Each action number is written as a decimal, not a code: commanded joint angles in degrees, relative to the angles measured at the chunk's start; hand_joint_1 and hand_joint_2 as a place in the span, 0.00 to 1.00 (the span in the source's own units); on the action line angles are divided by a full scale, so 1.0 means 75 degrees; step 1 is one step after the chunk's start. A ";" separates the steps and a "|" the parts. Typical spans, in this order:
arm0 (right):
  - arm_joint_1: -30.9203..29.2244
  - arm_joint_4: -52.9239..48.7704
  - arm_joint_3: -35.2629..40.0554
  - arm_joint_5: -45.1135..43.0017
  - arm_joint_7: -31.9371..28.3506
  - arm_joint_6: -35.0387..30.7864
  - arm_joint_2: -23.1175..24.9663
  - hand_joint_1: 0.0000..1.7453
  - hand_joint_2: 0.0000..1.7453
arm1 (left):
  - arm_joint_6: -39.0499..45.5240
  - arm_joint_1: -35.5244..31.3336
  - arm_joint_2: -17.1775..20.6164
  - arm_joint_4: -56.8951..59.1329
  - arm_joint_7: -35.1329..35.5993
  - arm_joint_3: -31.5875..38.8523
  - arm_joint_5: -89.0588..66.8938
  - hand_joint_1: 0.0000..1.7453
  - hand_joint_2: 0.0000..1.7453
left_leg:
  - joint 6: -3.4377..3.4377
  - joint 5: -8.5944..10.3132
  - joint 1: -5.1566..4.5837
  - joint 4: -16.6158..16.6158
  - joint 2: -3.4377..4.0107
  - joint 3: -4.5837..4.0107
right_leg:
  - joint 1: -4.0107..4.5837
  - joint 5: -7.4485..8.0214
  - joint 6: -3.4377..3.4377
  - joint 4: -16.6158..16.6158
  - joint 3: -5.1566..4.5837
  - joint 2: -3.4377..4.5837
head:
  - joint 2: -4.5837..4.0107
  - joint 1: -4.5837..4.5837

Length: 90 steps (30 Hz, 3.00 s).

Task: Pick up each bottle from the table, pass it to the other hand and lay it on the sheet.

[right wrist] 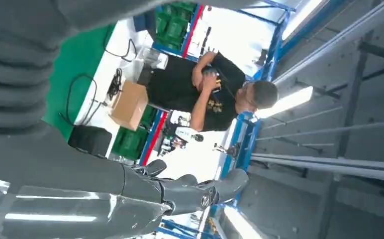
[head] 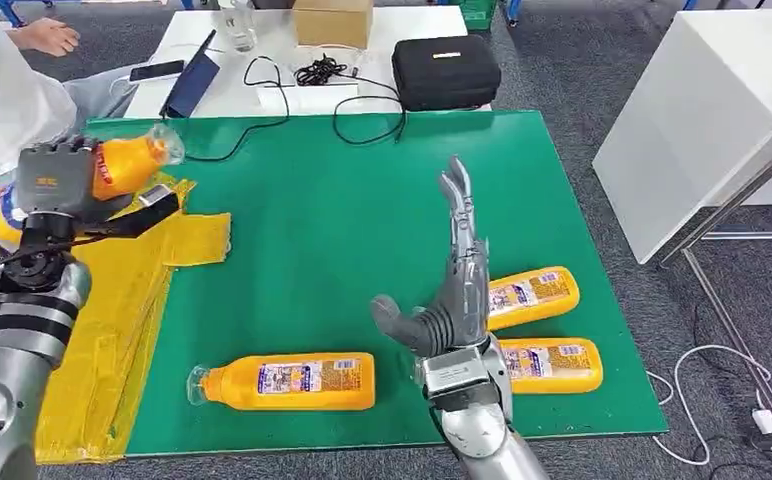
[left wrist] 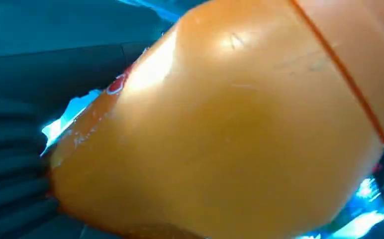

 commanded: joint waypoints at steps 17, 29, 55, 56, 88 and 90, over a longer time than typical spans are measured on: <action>-0.0519 0.0346 0.0178 0.0477 0.0441 0.0253 -0.0594 0.00 1.00 | -0.2232 0.0393 0.0199 0.3720 -0.0707 0.0385 0.1049 0.00 1.00 | -0.0011 -0.0012 0.0005 -0.0013 0.0000 0.0037 | 0.0005 -0.0006 -0.0006 -0.0018 0.0042 -0.0006 | 0.0000 -0.0003; -0.0911 0.1113 0.0412 0.1107 0.0972 0.0490 -0.0515 0.00 1.00 | -0.1036 0.0499 -0.0607 0.3315 -0.1309 0.1279 0.2000 0.00 1.00 | -0.0015 0.0006 0.0001 -0.0012 -0.0051 0.0030 | 0.0002 -0.0004 -0.0004 -0.0018 0.0050 -0.0047 | 0.0000 0.0000; -0.2526 0.3642 0.1866 0.2862 0.2031 0.1860 -0.0461 0.00 1.00 | 0.0311 0.0093 -0.1884 0.1333 -0.3152 0.2854 0.5741 0.00 1.00 | -0.0019 0.0011 0.0010 0.0004 -0.0044 0.0002 | 0.0006 0.0000 -0.0002 -0.0003 0.0020 -0.0045 | 0.0000 -0.0003; -0.2608 0.3792 0.1987 0.2899 0.2055 0.1939 -0.0449 0.00 1.00 | 0.0212 0.0118 -0.1938 0.1221 -0.3198 0.2856 0.5956 0.00 1.00 | -0.0023 0.0005 0.0016 0.0008 -0.0048 0.0017 | 0.0013 -0.0004 -0.0005 -0.0005 0.0039 -0.0053 | 0.0000 -0.0003; -0.2112 0.3453 0.3273 0.2125 0.1566 0.2338 -0.1667 0.00 1.00 | 0.0020 0.1008 -0.2485 0.0260 -0.3804 0.2627 0.8153 0.00 1.00 | -0.0022 0.0001 0.0011 -0.0003 -0.0053 0.0033 | 0.0010 -0.0009 -0.0003 -0.0018 0.0057 -0.0058 | 0.0000 -0.0003; -0.1999 0.3348 0.3106 0.2523 0.1747 0.2115 -0.1793 0.00 1.00 | 0.0035 0.1057 -0.2502 0.0218 -0.3790 0.2657 0.8174 0.00 1.00 | -0.0019 0.0007 0.0006 0.0001 -0.0044 0.0009 | 0.0004 -0.0002 -0.0001 -0.0009 0.0028 -0.0045 | 0.0000 -0.0003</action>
